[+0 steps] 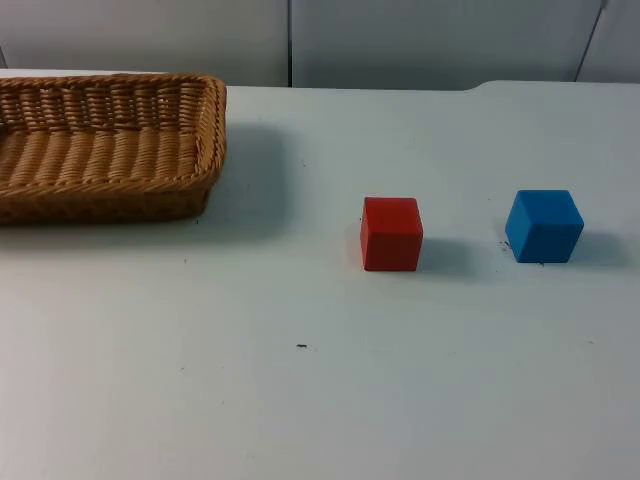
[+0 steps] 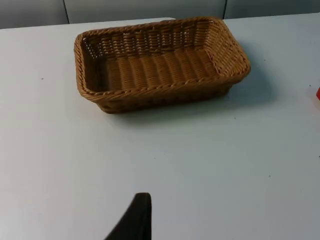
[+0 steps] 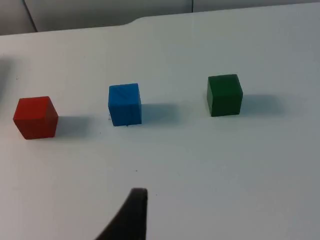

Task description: Pick up the basket with the left hand and place the blue cube into the basket with the right hand.

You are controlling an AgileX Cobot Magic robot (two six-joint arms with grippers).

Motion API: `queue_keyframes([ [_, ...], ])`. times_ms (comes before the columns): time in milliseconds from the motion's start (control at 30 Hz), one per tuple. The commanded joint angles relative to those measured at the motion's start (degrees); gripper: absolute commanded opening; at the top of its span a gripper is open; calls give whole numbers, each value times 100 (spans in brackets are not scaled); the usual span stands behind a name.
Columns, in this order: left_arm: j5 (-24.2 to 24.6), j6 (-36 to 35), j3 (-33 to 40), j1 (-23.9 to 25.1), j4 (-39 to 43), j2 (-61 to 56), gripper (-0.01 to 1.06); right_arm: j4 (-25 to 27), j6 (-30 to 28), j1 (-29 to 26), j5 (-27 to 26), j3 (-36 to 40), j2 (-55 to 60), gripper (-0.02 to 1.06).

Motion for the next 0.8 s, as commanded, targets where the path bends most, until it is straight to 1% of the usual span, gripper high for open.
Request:
queue_keyframes([
  [0,-54,-57,8,-33,-106,-25,96,32,-34,18,-71,-63,-12,105],
  [100,-54,-57,-59,-33,-243,-25,96,0,-44,18,-88,-274,-12,105],
  [300,-70,-116,-333,-33,-255,-25,96,0,-44,18,-170,-635,-12,105],
  [433,-130,-173,-739,-33,-255,254,96,0,-56,18,-240,-1092,556,105],
  [500,-163,-173,-790,-33,-242,294,96,0,-56,18,-269,-1147,632,105],
  [600,-354,-173,-1124,-33,-217,568,96,0,-68,18,-504,-1469,1131,105],
  [633,-382,-173,-1212,-33,-217,661,96,0,-146,18,-573,-1546,1261,105],
  [667,-382,-173,-1212,-33,-217,661,96,0,-146,18,-573,-1546,1261,105],
  [767,-457,-173,-1413,-33,-217,968,96,0,-146,18,-753,-1698,1731,105],
])
